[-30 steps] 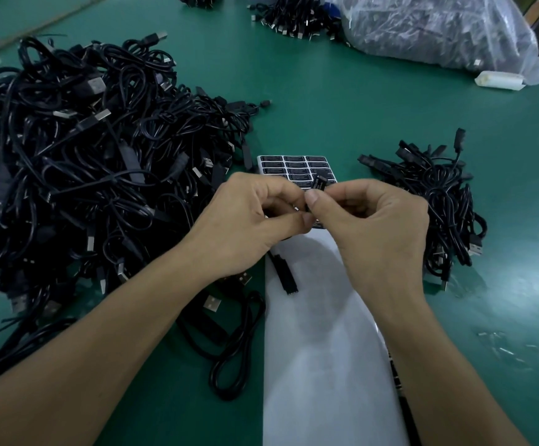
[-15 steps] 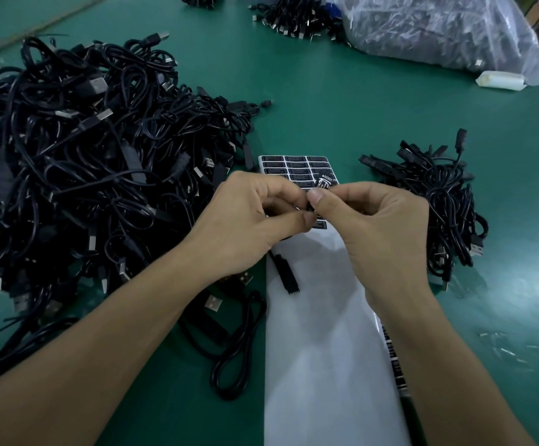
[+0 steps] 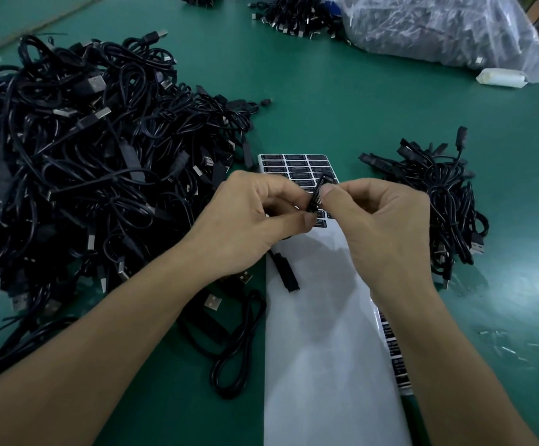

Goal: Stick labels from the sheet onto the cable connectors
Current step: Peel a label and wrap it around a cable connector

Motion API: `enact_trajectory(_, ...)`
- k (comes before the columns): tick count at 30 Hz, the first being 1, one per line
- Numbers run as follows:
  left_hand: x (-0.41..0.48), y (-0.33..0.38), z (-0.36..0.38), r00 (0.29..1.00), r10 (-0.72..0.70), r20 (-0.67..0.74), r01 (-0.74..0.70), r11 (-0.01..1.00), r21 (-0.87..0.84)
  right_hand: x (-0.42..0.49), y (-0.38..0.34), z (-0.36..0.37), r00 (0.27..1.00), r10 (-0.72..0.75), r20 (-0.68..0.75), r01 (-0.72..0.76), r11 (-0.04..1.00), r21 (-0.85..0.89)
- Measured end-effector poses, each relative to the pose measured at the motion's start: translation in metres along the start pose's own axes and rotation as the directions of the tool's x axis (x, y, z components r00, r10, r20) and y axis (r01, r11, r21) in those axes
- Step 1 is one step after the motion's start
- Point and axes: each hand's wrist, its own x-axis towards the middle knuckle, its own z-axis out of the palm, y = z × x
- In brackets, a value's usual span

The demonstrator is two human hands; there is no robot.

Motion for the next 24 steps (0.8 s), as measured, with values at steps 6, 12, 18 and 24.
enact_trajectory(6, 0.0000, -0.0006, -0.0009, 1.000, 0.007, 0.004, -0.008, 0.999, 0.037, 0.0006, -0.0006, -0.0009, 1.000, -0.015, -0.026, 0.015, 0.999, -0.030)
enact_trajectory(12, -0.0003, -0.0002, -0.0011, 1.000, 0.019, 0.009, -0.019, 0.999, 0.048, 0.0013, -0.0007, -0.0025, 0.999, -0.025, -0.028, 0.025, 0.999, -0.031)
enact_trajectory(18, -0.0012, 0.0002, -0.0010, 1.000, 0.022, 0.017, -0.024, 0.997, 0.069, 0.0015, -0.0009, -0.0038, 1.000, -0.015, -0.025, 0.014, 0.998, -0.055)
enact_trajectory(24, -0.0004, 0.0016, -0.0019, 0.999, 0.028, 0.025, -0.029, 0.998, 0.053, 0.0025, 0.0026, -0.0056, 0.999, 0.004, -0.033, -0.006, 0.998, -0.057)
